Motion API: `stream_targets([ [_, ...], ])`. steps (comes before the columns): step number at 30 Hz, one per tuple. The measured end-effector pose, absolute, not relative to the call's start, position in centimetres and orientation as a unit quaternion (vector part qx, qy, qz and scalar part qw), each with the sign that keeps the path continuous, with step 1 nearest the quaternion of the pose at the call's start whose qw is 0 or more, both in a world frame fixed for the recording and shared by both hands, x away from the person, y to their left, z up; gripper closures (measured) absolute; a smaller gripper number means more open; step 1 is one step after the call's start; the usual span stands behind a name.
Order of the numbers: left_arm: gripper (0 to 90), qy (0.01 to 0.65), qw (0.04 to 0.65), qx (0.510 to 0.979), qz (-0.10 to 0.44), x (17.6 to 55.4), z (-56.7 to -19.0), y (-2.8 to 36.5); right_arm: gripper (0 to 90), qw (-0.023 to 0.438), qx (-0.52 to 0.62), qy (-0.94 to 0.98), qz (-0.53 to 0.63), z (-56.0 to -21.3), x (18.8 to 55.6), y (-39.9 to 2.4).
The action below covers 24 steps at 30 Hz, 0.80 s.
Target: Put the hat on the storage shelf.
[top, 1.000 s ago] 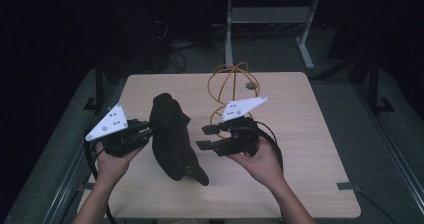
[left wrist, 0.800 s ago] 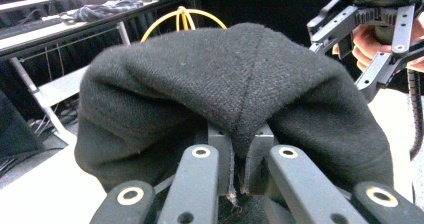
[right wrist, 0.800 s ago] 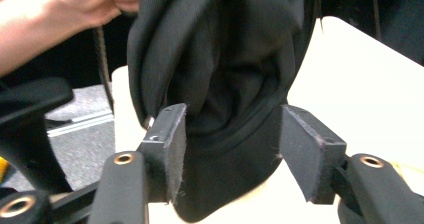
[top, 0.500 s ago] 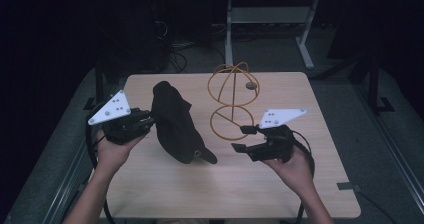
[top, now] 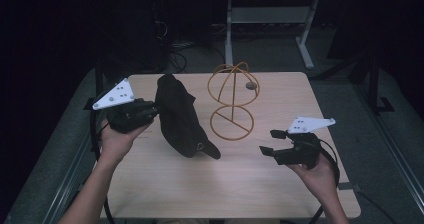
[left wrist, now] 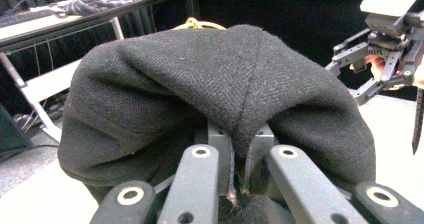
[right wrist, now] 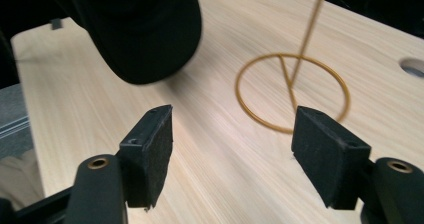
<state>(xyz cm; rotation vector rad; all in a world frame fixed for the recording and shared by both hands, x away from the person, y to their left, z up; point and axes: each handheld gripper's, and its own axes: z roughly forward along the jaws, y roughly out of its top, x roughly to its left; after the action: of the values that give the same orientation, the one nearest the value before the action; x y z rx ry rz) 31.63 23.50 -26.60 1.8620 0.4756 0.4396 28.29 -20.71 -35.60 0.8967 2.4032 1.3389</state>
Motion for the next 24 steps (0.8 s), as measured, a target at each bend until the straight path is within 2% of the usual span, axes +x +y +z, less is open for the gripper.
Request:
stream_targets([
  [15, 85.6, 0.199, 0.543, 0.794, 0.184, 33.4, -24.8, 22.4, 27.9, 0.133, 0.373, 0.805, 0.442, -39.2, 28.2, -25.7],
  [24, 85.6, 0.193, 0.540, 0.799, 0.181, 35.0, -23.4, 20.9, 27.0, 0.142, 0.398, 0.790, 0.444, -39.9, 28.5, -27.5],
])
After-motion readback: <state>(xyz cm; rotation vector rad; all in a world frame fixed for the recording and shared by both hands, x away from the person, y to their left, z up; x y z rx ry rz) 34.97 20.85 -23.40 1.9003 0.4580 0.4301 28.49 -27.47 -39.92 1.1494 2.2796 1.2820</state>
